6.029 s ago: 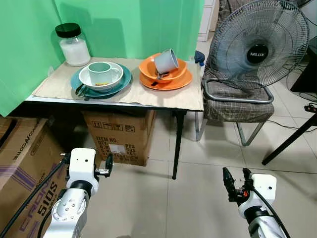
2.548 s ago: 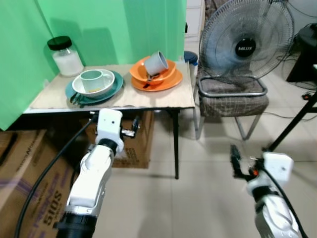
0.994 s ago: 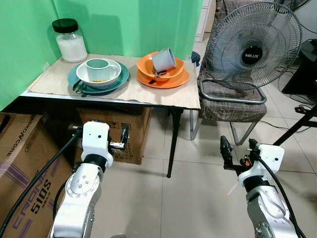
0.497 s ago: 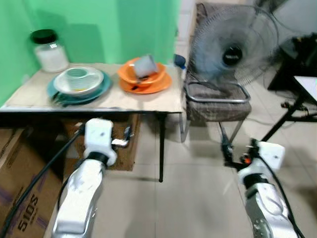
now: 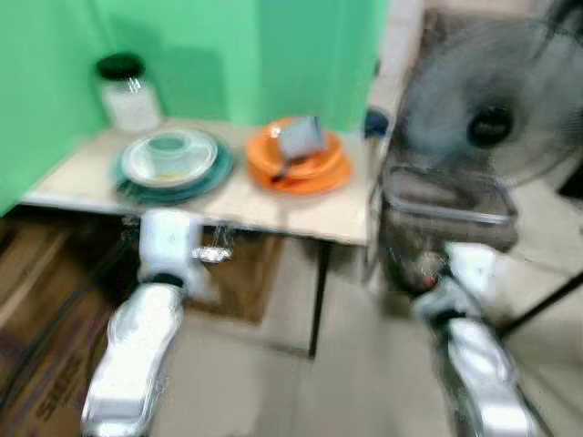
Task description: Setting the table
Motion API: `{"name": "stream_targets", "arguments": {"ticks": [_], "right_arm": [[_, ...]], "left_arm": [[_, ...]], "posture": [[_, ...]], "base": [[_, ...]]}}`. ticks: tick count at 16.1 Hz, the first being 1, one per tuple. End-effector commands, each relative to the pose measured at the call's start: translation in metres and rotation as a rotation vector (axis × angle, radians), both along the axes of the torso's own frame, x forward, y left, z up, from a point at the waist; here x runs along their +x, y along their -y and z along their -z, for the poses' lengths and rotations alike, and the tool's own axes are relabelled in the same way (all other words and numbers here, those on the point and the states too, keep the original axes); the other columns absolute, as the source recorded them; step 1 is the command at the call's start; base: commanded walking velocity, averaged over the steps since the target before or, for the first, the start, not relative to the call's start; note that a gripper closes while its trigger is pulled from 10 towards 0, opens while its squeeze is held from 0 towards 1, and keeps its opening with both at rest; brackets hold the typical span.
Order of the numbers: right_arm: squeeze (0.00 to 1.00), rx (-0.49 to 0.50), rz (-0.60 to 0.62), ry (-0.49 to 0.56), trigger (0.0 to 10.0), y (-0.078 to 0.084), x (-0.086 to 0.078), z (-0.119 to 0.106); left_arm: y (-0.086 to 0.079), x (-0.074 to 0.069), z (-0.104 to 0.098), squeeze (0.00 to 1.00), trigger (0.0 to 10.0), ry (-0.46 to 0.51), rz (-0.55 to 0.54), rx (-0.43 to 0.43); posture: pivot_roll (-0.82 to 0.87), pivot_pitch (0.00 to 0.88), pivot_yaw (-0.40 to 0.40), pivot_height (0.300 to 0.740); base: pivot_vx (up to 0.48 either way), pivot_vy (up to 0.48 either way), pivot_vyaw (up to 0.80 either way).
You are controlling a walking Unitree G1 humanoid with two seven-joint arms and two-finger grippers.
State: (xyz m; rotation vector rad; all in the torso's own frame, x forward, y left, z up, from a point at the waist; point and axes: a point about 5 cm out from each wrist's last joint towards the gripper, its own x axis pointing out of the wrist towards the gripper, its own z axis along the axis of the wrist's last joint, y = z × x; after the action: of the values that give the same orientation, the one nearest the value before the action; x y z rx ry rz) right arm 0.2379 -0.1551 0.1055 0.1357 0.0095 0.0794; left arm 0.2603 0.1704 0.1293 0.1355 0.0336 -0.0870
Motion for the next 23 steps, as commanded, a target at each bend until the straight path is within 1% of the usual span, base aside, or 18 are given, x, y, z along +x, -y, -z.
{"name": "stream_targets", "arguments": {"ticks": [1, 3, 4, 5, 7, 8, 9, 11, 13, 14, 16, 17, 19, 20, 23], "right_arm": [[0.00, -0.013, 0.034, -0.019, 10.0, 0.014, -0.004, 0.003], [0.00, -0.015, -0.012, -0.014, 10.0, 0.010, -0.006, 0.003], [0.00, -0.032, -0.022, -0.014, 10.0, 0.009, -0.006, 0.003], [0.00, -0.055, -0.057, -0.014, 10.0, 0.007, -0.007, 0.004], [0.00, -0.052, -0.072, -0.018, 10.0, 0.005, -0.006, 0.004], [0.00, -0.030, -0.087, -0.012, 10.0, 0.004, -0.007, 0.003], [0.00, -0.004, -0.094, 0.001, 10.0, 0.003, -0.007, 0.002], [0.00, 0.037, -0.093, 0.001, 10.0, 0.008, -0.007, 0.000], [0.00, 0.031, -0.095, 0.006, 10.0, 0.012, -0.006, -0.001], [0.00, 0.020, -0.085, -0.004, 10.0, 0.015, -0.005, 0.000], [0.00, 0.022, -0.057, -0.044, 10.0, 0.019, -0.005, 0.003], [0.00, 0.021, -0.005, -0.071, 10.0, 0.023, -0.006, 0.005], [0.00, 0.016, 0.067, -0.078, 10.0, 0.029, -0.010, 0.007], [0.00, 0.008, 0.083, -0.094, 10.0, 0.029, -0.013, 0.009], [0.00, 0.000, 0.087, -0.102, 10.0, 0.027, -0.015, 0.008]], "left_arm": [[0.011, 0.001, -0.005, 0.00, 10.0, 0.022, 0.044, -0.016], [0.011, -0.002, -0.004, 0.00, 10.0, 0.016, 0.047, -0.008], [0.011, -0.003, -0.003, 0.00, 10.0, 0.016, 0.049, -0.005], [0.012, -0.004, -0.004, 0.00, 10.0, 0.017, 0.054, 0.007], [0.012, -0.005, -0.004, 0.00, 10.0, 0.015, 0.064, 0.023], [0.016, -0.008, -0.005, 0.00, 10.0, 0.022, 0.099, 0.039], [0.017, -0.009, -0.005, 0.00, 10.0, 0.023, 0.107, 0.039], [0.019, -0.010, -0.006, 0.00, 10.0, 0.026, 0.121, 0.040], [0.019, -0.010, -0.006, 0.00, 10.0, 0.025, 0.121, 0.037], [0.018, -0.009, -0.006, 0.00, 10.0, 0.020, 0.106, 0.020], [0.013, -0.007, -0.005, 0.00, 10.0, 0.006, 0.046, 0.000], [0.010, -0.004, -0.003, 0.00, 10.0, -0.012, 0.009, -0.004], [0.009, -0.001, -0.003, 0.00, 10.0, -0.024, -0.018, -0.014], [0.007, 0.002, -0.001, 0.00, 10.0, -0.042, -0.040, -0.022], [0.007, 0.004, -0.003, 0.00, 10.0, -0.037, -0.040, -0.028]], "posture": [[0.02, 0.000, 0.006, 0.740], [0.03, 0.000, 0.003, 0.740], [0.03, 0.000, 0.001, 0.740], [0.03, 0.000, -0.004, 0.740], [0.03, 0.000, -0.008, 0.740], [0.04, 0.003, -0.013, 0.740], [0.04, 0.003, -0.014, 0.740], [0.04, 0.002, -0.017, 0.740], [0.05, 0.002, -0.018, 0.740], [0.05, 0.003, -0.020, 0.740], [0.04, 0.000, -0.020, 0.740], [0.04, 0.000, -0.017, 0.740], [0.03, 0.000, -0.013, 0.740], [0.02, 0.000, -0.005, 0.740], [0.02, 0.000, -0.003, 0.740]], "base": [[0.401, -0.259, 0.00], [0.405, -0.251, 0.00], [0.409, -0.247, 0.00], [0.409, -0.251, 0.00], [0.409, -0.247, 0.80], [0.409, -0.247, 0.80], [0.409, -0.247, 0.58], [0.411, -0.244, 0.00], [0.412, -0.122, 0.00], [0.435, 0.000, 0.00], [0.000, 0.000, 0.00], [0.000, 0.000, 0.00], [0.000, 0.000, 0.00], [0.000, 0.000, 0.00], [0.000, 0.000, 0.00]]}}
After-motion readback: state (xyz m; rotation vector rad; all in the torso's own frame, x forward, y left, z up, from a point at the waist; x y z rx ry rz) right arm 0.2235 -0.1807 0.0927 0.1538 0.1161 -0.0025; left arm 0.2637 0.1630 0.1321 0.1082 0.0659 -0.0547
